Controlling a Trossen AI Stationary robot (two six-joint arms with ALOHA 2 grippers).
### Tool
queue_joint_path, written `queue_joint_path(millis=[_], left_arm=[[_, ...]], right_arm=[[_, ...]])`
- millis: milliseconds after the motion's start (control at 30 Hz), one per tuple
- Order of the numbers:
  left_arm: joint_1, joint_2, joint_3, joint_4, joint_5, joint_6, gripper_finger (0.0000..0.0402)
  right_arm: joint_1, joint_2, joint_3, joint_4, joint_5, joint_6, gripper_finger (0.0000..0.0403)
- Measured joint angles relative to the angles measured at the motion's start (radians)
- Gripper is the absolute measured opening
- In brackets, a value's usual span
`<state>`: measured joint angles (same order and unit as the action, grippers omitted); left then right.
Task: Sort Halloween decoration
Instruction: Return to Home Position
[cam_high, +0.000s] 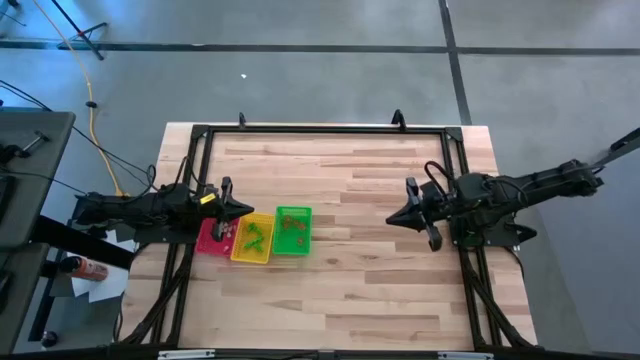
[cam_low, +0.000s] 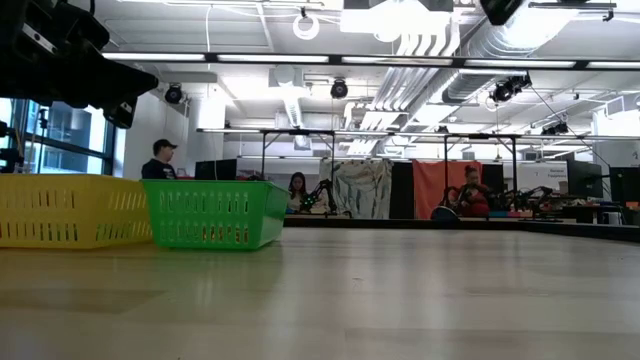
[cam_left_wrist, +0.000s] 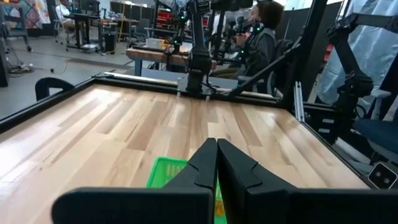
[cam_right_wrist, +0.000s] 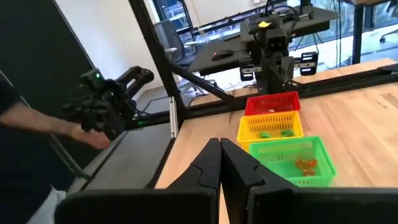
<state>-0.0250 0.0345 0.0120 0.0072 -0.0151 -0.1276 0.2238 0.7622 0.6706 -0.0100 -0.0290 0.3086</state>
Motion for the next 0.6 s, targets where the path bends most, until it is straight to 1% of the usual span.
queue_joint_path(millis=[167, 267, 367, 500, 600], left_arm=[[0.000, 0.000, 0.000, 0.000, 0.000, 0.000, 0.0000], [0.000, 0.000, 0.000, 0.000, 0.000, 0.000, 0.0000], [0.000, 0.000, 0.000, 0.000, 0.000, 0.000, 0.0000], [0.000, 0.000, 0.000, 0.001, 0.000, 0.000, 0.0000], [0.000, 0.000, 0.000, 0.001, 0.000, 0.000, 0.0000]], right_arm=[[0.040, -0.107, -0.082, -0.012, 0.074, -0.013, 0.0000], [0.066, -0.191, -0.165, 0.053, 0.131, 0.005, 0.0000], [0.075, -0.265, -0.247, 0.142, 0.134, 0.004, 0.0000], [0.046, -0.325, -0.336, 0.211, 0.157, 0.016, 0.0000], [-0.017, -0.331, -0.382, 0.260, 0.148, 0.007, 0.0000]])
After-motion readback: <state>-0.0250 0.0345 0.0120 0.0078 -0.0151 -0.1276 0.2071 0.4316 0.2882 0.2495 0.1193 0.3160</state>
